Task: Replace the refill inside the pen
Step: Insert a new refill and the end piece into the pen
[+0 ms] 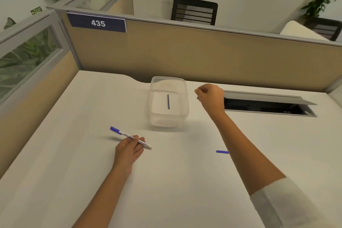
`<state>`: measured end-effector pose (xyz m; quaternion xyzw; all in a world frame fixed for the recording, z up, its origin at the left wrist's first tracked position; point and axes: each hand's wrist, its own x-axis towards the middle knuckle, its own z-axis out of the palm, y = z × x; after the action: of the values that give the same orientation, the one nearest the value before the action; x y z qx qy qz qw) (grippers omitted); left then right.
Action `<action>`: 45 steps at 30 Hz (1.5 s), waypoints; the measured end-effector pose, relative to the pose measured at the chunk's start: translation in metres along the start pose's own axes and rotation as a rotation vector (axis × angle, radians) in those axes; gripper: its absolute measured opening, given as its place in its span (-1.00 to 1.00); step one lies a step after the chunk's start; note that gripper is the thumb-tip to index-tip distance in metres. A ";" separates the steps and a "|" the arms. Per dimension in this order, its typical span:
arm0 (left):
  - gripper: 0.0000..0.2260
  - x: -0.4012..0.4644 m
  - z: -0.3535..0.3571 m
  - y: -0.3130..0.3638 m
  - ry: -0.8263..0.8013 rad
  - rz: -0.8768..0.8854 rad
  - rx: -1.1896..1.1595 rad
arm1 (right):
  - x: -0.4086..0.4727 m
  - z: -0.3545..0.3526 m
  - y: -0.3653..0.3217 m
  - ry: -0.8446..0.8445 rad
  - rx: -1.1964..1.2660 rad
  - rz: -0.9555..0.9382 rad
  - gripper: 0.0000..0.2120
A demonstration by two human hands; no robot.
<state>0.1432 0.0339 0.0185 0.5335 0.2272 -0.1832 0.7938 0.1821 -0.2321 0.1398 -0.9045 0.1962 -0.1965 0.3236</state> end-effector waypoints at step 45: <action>-0.92 -0.085 0.113 -0.119 -0.153 0.038 0.086 | -0.177 -0.102 0.189 -0.085 0.668 0.555 -0.69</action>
<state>0.0282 -0.1106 0.0118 0.5559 0.1474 -0.2178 0.7885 -0.0601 -0.3333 0.0463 -0.6705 0.3439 -0.1173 0.6468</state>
